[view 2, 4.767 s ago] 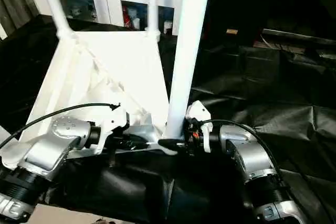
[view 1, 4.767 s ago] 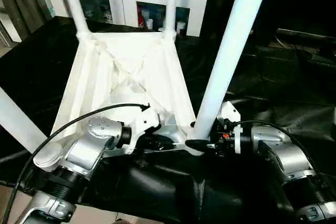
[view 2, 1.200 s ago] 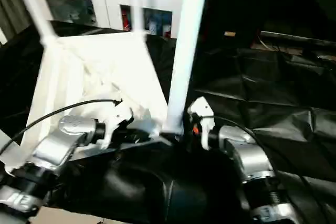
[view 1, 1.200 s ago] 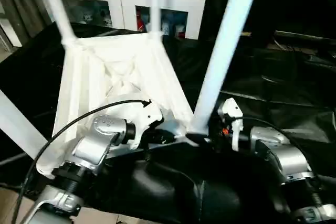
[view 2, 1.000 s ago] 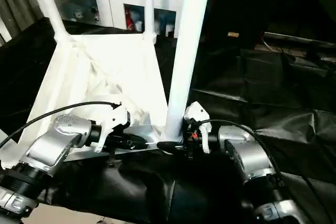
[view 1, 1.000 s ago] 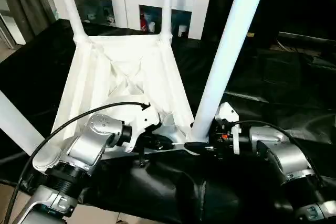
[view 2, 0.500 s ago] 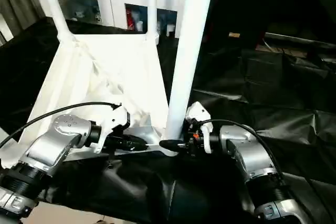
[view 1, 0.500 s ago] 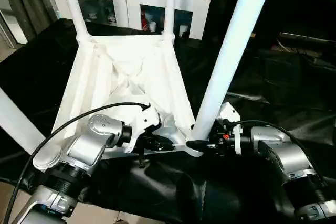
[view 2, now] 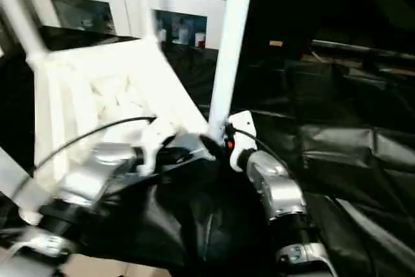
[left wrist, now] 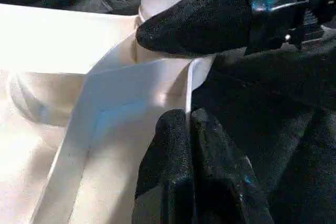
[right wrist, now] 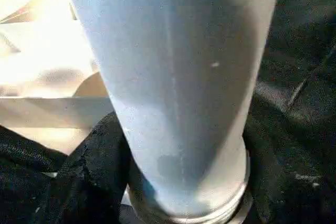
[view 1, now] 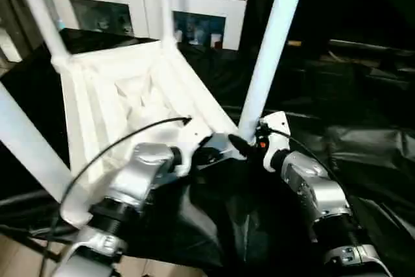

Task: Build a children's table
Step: Rotate leg to tighten

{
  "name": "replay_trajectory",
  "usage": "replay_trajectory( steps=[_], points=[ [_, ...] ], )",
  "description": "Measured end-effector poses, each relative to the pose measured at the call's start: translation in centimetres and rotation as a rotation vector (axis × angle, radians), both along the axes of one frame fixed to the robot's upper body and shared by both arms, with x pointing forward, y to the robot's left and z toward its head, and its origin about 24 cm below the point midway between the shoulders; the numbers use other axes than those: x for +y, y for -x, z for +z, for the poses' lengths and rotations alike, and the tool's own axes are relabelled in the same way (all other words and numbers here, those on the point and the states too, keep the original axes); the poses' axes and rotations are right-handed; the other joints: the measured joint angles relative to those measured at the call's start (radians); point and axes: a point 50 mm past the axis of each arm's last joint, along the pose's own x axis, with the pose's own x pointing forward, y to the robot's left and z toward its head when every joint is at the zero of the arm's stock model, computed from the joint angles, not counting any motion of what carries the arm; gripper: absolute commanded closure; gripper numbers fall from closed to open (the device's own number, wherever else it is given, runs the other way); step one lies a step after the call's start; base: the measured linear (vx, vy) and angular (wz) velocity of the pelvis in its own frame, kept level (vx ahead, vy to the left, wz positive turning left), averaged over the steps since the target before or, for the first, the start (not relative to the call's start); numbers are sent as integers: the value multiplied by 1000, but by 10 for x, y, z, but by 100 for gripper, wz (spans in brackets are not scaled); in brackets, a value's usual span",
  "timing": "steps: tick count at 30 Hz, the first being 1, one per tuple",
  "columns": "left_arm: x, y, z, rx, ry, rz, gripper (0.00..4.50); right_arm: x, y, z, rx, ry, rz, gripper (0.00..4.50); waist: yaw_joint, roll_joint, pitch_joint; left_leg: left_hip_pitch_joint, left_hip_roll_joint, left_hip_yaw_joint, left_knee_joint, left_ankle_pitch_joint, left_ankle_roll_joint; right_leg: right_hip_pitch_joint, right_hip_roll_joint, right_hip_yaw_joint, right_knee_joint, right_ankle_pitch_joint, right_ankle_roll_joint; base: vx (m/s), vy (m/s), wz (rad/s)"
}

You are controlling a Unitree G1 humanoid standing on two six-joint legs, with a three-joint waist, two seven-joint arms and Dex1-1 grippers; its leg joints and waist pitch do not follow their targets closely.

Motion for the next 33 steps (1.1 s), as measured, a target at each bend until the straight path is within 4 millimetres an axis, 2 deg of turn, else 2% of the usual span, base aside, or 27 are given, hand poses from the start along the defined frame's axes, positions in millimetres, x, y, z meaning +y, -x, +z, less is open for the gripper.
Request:
replay_trajectory(
  steps=[4,9,16,22,24,27,29,33],
  points=[
    [-2,1,1,-2,3,-21,450,-6,2,3,0,10,52,69,3,0,0,-2,0,0,-2,0,0,0,0,0,0,1,-1,0,0,0],
    [6,7,3,2,5,-75,450,-16,10,6,3,22,194,69,4,0,0,-2,1,0,-7,0,0,-2,1,-1,-2,-1,1,0,0,0],
    [27,21,5,44,6,-244,450,-29,26,14,53,37,500,69,7,-1,1,-6,1,0,-9,-1,0,-3,1,-2,-6,-1,1,0,0,0],
    [34,25,8,61,-9,-325,450,-31,32,15,74,42,623,69,7,-5,4,-7,1,1,-8,-1,1,-3,1,-2,-8,0,0,0,0,0],
    [35,26,8,64,-8,-332,450,-31,32,16,77,40,634,92,5,-5,4,-7,1,1,-8,-1,1,-3,1,-2,-8,0,0,0,0,0],
    [35,26,8,68,-7,-344,450,-32,32,16,84,39,634,105,7,-6,4,-7,1,1,-8,-1,1,-3,1,-2,-7,0,0,0,0,0],
    [36,26,8,69,-7,-345,450,-31,32,16,88,37,636,133,6,-6,4,-7,1,1,-8,-1,2,-3,1,-2,-7,0,0,0,0,0],
    [36,27,8,73,-6,-352,450,-30,32,16,91,32,637,152,8,-6,4,-7,1,1,-7,-1,2,-3,1,-2,-7,0,0,0,0,0]
  ],
)
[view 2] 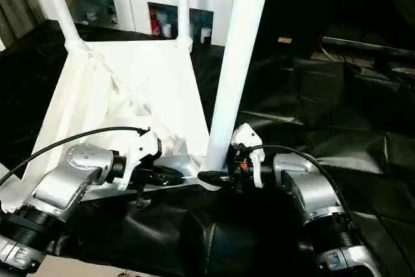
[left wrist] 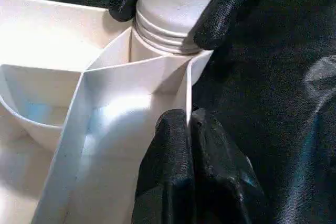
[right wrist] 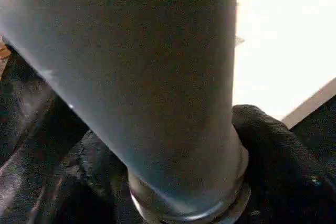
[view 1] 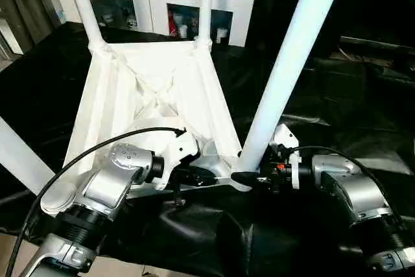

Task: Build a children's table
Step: Rotate leg to tighten

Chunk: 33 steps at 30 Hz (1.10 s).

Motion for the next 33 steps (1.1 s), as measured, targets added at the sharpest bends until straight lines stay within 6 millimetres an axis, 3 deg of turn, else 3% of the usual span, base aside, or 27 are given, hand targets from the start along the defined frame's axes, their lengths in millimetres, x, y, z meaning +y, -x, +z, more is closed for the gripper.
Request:
replay_trajectory(
  steps=[5,11,16,18,20,25,33],
  points=[
    [-1,-3,-1,-12,-4,46,450,4,-3,-4,-11,-17,-67,177,-2,0,0,2,0,0,2,0,0,1,0,0,1,1,-1,0,0,0],
    [-17,-23,-5,-67,-7,258,450,17,-27,-12,-68,-32,-420,181,-16,-3,0,8,0,0,7,1,-1,4,0,2,4,1,-1,-9,1,-1],
    [-33,-30,-8,-88,0,367,450,28,-37,-14,-81,-39,-623,182,-13,2,-2,8,0,0,7,1,-1,4,-1,2,1,2,-1,0,0,0],
    [-36,-30,-8,-84,3,376,450,28,-38,-14,-89,-38,-640,182,-11,6,-5,7,-1,0,7,1,-1,4,-1,2,1,3,-1,0,0,0],
    [-37,-29,-8,-82,7,376,450,28,-38,-13,-94,-42,-642,127,-10,9,-7,7,-1,0,6,1,-1,4,-1,2,1,6,-5,0,0,0],
    [-38,-30,-8,-83,11,376,450,29,-38,-13,-95,-48,-631,68,-5,11,-8,7,0,0,3,0,-1,3,0,1,1,5,-4,0,0,0],
    [-24,-24,-6,-71,10,280,450,13,-28,-8,-69,-33,-399,68,-6,9,-7,5,0,0,1,0,-1,2,0,0,0,5,-3,0,0,0]
  ],
)
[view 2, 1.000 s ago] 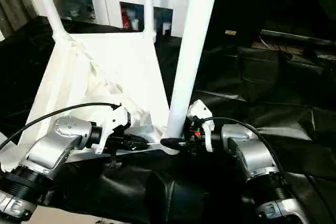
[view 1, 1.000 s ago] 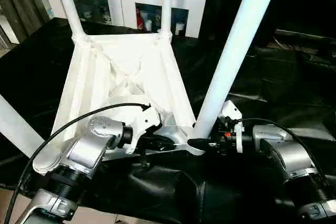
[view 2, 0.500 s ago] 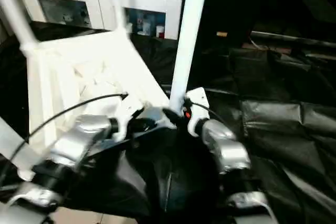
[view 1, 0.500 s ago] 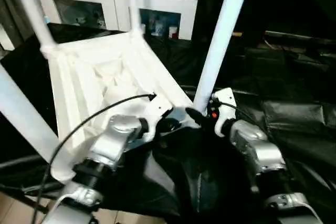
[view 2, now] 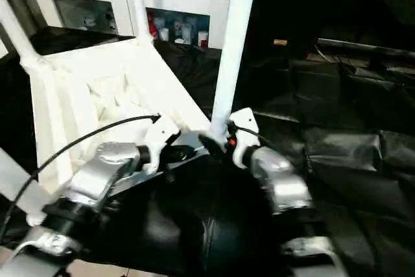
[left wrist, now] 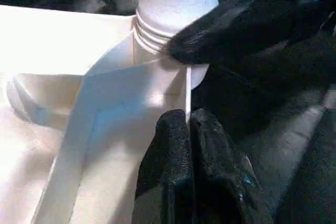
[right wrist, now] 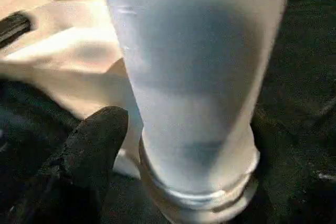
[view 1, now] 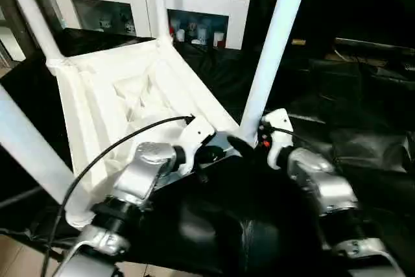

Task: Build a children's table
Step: Rotate leg to tighten

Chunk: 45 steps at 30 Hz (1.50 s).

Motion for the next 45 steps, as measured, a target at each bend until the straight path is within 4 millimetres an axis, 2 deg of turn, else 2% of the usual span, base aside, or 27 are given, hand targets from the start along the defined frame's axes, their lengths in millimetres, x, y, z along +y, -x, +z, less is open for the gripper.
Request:
replay_trajectory(
  steps=[4,10,23,25,29,32,35,41,43,45],
  points=[
    [15,8,1,10,-10,-95,450,-6,9,4,34,14,169,68,1,-1,1,-1,0,0,-1,0,0,-1,0,0,0,0,0,0,0,0],
    [23,16,4,44,-13,-216,450,-6,18,7,60,20,343,68,7,-5,3,-3,0,0,0,0,1,-2,0,0,-1,0,0,0,0,0],
    [26,19,4,64,-11,-264,450,-8,22,8,85,18,377,173,15,-8,5,-3,0,1,1,0,0,-2,0,0,0,0,0,0,0,0],
    [25,18,4,62,-12,-260,450,-8,21,8,79,19,374,179,15,-8,5,-2,0,1,1,0,0,-2,0,0,0,0,0,0,0,0],
    [23,12,2,36,-15,-172,450,-4,13,3,46,14,240,186,10,-8,5,1,0,0,3,0,0,0,0,0,3,1,-1,0,0,0],
    [16,3,0,10,-11,-70,450,2,1,-1,33,-7,79,187,-4,-8,5,2,0,0,5,1,0,1,0,2,3,0,-1,0,0,0],
    [5,-5,-1,-9,-8,19,450,8,-8,-3,33,-33,-89,188,-5,-7,4,2,0,0,6,1,0,1,0,2,3,-1,2,0,0,0],
    [-12,-10,-3,-20,-3,111,450,17,-17,-4,22,-42,-266,188,-2,-1,1,2,-1,1,5,1,0,1,-1,2,2,1,-1,0,0,0],
    [-13,-10,-3,-17,4,119,450,18,-17,-4,14,-44,-277,118,0,2,-1,1,-1,1,4,0,0,1,-1,2,1,1,-2,0,0,0],
    [-14,-10,-2,-17,7,118,450,18,-17,-4,10,-43,-274,116,2,2,-1,1,-1,1,3,0,0,1,-1,1,0,1,-1,0,0,0]
  ],
)
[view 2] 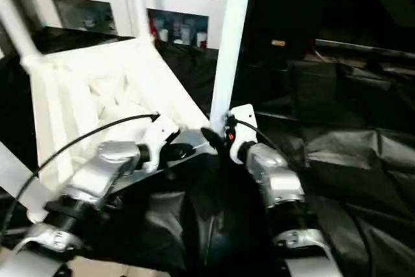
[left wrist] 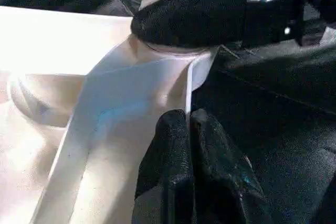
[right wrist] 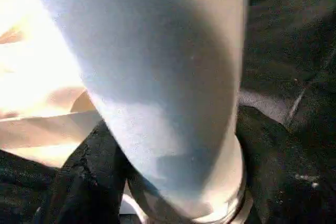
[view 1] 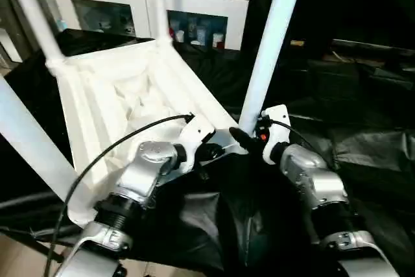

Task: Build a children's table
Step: Rotate leg to tighten

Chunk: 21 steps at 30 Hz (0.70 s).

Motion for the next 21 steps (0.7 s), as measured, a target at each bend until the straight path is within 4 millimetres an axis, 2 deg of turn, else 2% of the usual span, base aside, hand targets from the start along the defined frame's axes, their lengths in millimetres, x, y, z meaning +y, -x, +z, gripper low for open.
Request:
replay_trajectory(
  steps=[1,2,4,9,15,21],
  points=[
    [0,0,0,-1,0,1,450,1,0,0,-1,-3,4,109,1,0,0,0,0,0,0,0,0,0,0,0,0,0,0,0,0,0],
    [0,0,0,-1,0,1,450,1,0,0,0,-4,9,84,1,0,0,0,0,0,-1,0,0,0,0,0,0,0,0,0,0,0],
    [0,0,0,0,1,-2,450,0,1,1,2,-3,24,74,1,0,0,0,0,0,-1,0,0,0,0,0,0,0,0,0,0,0],
    [6,3,1,7,0,-46,450,-7,6,3,3,9,133,74,-1,0,0,-1,0,0,-2,0,0,-1,0,-1,-1,-1,1,0,0,0],
    [29,15,3,33,-2,-186,450,-18,22,8,26,16,391,74,1,2,0,-2,2,-1,-5,0,0,-3,2,-2,-1,-1,2,0,0,0],
    [31,24,4,69,-2,-314,450,-29,34,11,63,27,559,74,20,1,1,-4,1,0,-2,-1,0,-2,1,-2,-1,-1,1,0,0,0]
  ],
)
